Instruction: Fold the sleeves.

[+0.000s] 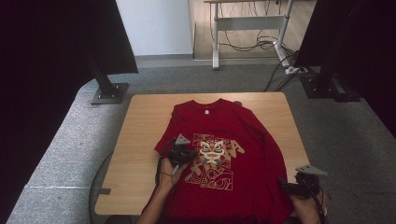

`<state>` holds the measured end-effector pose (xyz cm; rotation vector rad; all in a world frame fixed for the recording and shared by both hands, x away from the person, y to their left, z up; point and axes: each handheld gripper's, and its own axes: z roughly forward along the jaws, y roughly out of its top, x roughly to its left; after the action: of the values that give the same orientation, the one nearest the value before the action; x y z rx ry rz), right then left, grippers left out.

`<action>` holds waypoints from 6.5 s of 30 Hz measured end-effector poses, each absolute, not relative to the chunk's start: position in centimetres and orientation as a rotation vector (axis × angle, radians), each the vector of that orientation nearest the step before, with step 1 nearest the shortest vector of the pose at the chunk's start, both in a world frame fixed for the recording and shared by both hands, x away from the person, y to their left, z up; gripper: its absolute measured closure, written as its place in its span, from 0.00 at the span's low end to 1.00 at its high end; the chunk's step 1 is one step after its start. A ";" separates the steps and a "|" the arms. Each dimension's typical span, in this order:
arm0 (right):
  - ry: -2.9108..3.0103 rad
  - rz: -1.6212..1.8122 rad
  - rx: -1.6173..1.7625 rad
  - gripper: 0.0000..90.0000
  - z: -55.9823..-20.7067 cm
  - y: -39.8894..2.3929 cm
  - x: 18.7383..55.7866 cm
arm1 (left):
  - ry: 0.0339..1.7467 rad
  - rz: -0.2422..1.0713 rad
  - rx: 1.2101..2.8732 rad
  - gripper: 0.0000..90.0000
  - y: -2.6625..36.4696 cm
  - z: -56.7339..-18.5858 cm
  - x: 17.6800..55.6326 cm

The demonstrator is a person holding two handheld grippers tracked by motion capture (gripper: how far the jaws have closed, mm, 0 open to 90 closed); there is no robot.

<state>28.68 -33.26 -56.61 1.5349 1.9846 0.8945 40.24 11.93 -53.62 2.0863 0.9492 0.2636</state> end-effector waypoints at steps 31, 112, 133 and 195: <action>1.986 0.894 1.533 0.09 -56.6 -33.2 28.7 | 0.951 0.258 2.038 0.42 18.3 -50.0 34.6; 1.984 0.893 1.535 0.09 -56.6 -33.2 28.6 | 0.855 0.030 2.021 0.82 16.0 -53.4 27.0; 1.984 0.893 1.536 0.09 -56.6 -33.2 28.6 | 0.620 0.030 2.179 0.60 12.8 -53.1 20.8; 1.983 0.893 1.536 0.09 -56.6 -33.2 28.6 | 0.834 0.366 2.085 0.25 18.7 -52.1 29.0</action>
<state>28.60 -33.17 -56.61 1.5361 1.9828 0.8926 29.01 18.67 -52.15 2.0849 0.8340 0.3662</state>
